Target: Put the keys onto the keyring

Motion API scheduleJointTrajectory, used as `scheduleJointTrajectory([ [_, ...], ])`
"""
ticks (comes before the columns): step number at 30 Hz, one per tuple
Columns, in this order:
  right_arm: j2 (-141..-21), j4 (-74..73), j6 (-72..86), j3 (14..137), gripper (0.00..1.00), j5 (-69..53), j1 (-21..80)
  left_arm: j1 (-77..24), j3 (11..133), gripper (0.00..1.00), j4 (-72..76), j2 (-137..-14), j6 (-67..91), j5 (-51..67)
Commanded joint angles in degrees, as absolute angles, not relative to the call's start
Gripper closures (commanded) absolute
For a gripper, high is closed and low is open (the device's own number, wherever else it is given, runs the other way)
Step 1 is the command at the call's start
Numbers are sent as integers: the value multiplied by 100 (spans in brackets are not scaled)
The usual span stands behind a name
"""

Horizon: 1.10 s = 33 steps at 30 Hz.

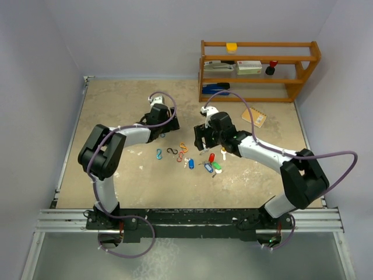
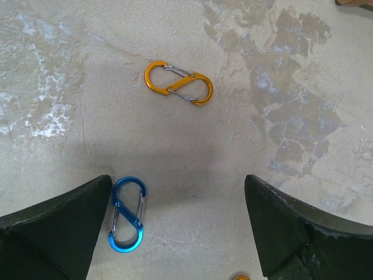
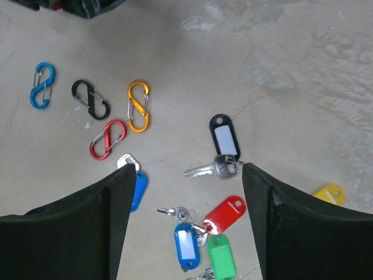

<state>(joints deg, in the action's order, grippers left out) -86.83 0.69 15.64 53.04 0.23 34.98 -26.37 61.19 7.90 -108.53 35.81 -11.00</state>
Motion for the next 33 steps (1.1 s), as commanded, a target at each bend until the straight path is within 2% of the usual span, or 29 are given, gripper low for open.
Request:
scheduleJointTrajectory([
  [1,-8781,195,1036,5445,27,-939,3547,-2588,6141,7,523,-10437,3507,-1389],
  [3,-8754,297,903,5347,33,-1094,3593,-2555,5986,7,477,-10100,3542,-1554],
  [8,-8751,540,630,5070,42,-1273,3734,-2484,5595,7,460,-9323,3652,-1843],
  [15,-9171,523,444,5139,54,-1261,4019,-2460,5339,7,327,-8823,3682,-2044],
  [33,-9703,421,389,5542,61,-673,4391,-2324,5116,7,340,-8586,3674,-1947],
])
